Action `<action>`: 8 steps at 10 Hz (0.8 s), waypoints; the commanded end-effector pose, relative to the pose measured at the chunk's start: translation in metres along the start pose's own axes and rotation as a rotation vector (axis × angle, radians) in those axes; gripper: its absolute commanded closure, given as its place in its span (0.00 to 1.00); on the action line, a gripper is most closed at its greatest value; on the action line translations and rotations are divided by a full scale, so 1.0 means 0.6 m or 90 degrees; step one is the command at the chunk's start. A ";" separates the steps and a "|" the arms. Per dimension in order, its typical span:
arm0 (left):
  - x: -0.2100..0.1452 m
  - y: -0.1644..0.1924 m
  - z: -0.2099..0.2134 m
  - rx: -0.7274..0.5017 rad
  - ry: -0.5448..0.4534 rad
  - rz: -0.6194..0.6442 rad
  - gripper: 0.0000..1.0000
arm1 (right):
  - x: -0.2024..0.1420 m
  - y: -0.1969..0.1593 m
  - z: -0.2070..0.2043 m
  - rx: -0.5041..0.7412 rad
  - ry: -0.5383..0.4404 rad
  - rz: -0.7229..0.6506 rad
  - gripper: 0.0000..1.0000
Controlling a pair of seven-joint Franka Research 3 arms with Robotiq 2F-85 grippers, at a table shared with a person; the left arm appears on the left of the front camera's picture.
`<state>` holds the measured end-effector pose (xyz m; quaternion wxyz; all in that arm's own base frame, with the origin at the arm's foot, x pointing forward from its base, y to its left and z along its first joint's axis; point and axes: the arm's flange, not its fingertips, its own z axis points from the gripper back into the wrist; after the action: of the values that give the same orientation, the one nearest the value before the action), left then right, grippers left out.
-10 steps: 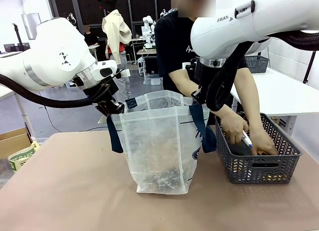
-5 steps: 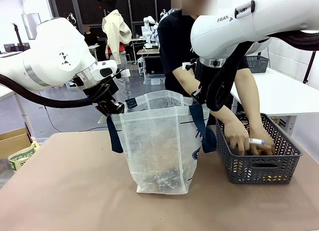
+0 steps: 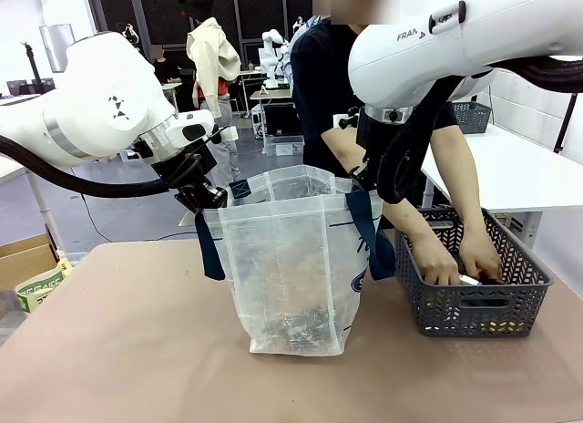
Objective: Transfer purchased items from the store into the shopping bag.
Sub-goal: Move the Reusable shopping bag to the right side of the table.
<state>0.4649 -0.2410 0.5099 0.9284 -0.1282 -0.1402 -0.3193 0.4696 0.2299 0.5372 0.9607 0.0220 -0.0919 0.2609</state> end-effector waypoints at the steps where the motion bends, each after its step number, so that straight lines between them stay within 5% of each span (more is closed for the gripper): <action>1: -0.002 0.001 0.001 0.001 -0.001 0.005 1.00 | 0.000 -0.001 0.000 -0.001 0.000 0.001 1.00; 8: -0.002 0.001 0.001 0.001 -0.001 0.005 1.00 | 0.000 -0.001 0.000 -0.001 0.000 0.001 1.00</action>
<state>0.4649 -0.2410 0.5099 0.9284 -0.1282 -0.1402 -0.3193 0.4696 0.2299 0.5372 0.9607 0.0220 -0.0919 0.2609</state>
